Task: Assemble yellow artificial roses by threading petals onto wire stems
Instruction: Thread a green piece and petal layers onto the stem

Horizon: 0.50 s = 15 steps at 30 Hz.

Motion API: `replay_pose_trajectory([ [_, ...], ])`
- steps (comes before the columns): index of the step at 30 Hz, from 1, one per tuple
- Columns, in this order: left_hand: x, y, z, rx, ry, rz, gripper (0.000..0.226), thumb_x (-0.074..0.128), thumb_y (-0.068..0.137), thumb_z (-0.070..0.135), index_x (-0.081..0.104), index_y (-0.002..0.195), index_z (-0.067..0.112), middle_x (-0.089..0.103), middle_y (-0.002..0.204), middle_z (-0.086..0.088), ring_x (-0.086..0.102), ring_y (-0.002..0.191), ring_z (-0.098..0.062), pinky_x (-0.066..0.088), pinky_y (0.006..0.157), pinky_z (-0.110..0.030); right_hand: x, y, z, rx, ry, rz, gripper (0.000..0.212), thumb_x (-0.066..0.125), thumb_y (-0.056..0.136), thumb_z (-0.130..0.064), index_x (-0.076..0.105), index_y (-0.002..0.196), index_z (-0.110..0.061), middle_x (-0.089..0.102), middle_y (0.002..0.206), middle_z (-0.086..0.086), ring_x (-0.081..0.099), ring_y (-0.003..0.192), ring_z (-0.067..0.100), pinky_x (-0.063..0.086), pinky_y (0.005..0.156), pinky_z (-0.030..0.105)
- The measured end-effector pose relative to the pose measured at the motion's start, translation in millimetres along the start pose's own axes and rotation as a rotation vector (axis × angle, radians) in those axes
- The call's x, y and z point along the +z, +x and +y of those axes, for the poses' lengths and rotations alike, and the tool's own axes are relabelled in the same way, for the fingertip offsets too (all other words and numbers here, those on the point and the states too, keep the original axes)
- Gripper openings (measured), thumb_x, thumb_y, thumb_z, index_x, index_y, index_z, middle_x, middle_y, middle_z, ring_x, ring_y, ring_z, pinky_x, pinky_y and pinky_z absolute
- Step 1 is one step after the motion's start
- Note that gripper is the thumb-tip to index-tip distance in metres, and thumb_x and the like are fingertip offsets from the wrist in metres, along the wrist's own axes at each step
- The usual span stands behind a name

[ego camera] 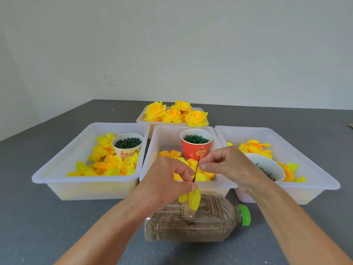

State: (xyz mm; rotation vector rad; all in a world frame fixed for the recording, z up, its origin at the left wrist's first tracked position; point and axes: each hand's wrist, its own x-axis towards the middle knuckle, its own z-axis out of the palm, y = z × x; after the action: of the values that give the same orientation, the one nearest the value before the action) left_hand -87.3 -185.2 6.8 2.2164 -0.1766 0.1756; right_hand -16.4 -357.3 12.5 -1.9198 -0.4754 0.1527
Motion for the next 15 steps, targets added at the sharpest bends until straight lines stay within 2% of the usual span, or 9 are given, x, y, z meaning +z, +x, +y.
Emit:
replay_pose_trajectory([
  [3, -1, 0, 1, 0.000, 0.004, -0.004, 0.013, 0.076, 0.074, 0.017, 0.068, 0.064, 0.015, 0.068, 0.095, 0.014, 0.059, 0.096, 0.001, 0.042, 0.087, -0.020, 0, 22, 9, 0.035, -0.074, 0.079, 0.018, 0.076, 0.073, -0.002, 0.070, 0.067, -0.018, 0.069, 0.069, -0.004, 0.061, 0.067, 0.004, 0.049, 0.069, 0.019],
  [6, -1, 0, 1, 0.001, 0.010, -0.004, 0.017, 0.076, 0.074, 0.018, 0.066, 0.060, 0.018, 0.068, 0.094, 0.014, 0.059, 0.094, 0.002, 0.042, 0.087, -0.019, 7, 42, 21, 0.076, -0.194, 0.078, 0.021, 0.074, 0.072, 0.000, 0.067, 0.063, -0.017, 0.071, 0.087, 0.009, 0.063, 0.085, 0.018, 0.051, 0.081, 0.033],
  [8, -1, 0, 1, 0.008, 0.019, 0.003, 0.021, 0.075, 0.074, 0.017, 0.063, 0.058, 0.021, 0.068, 0.093, 0.014, 0.059, 0.093, 0.004, 0.041, 0.083, -0.014, 13, 55, 28, 0.101, -0.307, 0.051, 0.016, 0.073, 0.072, -0.001, 0.068, 0.066, -0.015, 0.070, 0.095, 0.010, 0.063, 0.094, 0.021, 0.052, 0.085, 0.036],
  [10, -1, 0, 1, 0.015, 0.016, 0.010, 0.025, 0.075, 0.075, 0.017, 0.061, 0.055, 0.023, 0.068, 0.092, 0.014, 0.059, 0.091, 0.005, 0.040, 0.080, -0.010, 18, 65, 34, 0.126, -0.402, 0.023, 0.008, 0.072, 0.073, -0.002, 0.072, 0.077, -0.010, 0.071, 0.099, 0.010, 0.063, 0.095, 0.020, 0.052, 0.083, 0.034],
  [12, 1, -1, 0, 0.018, 0.012, 0.018, 0.026, 0.075, 0.074, 0.017, 0.060, 0.054, 0.025, 0.068, 0.090, 0.014, 0.059, 0.089, 0.006, 0.041, 0.079, -0.007, 20, 72, 40, 0.140, -0.475, 0.006, 0.010, 0.071, 0.074, -0.002, 0.072, 0.084, -0.004, 0.071, 0.101, 0.011, 0.063, 0.096, 0.021, 0.051, 0.079, 0.032],
  [15, 0, 0, -2, -0.006, -0.014, 0.018, 0.023, 0.076, 0.073, 0.019, 0.062, 0.056, 0.025, 0.069, 0.087, 0.014, 0.060, 0.086, 0.007, 0.040, 0.076, -0.004, 25, 75, 43, 0.120, -0.533, -0.013, 0.025, 0.072, 0.074, -0.005, 0.069, 0.094, 0.008, 0.067, 0.107, 0.021, 0.061, 0.103, 0.032, 0.051, 0.085, 0.040],
])
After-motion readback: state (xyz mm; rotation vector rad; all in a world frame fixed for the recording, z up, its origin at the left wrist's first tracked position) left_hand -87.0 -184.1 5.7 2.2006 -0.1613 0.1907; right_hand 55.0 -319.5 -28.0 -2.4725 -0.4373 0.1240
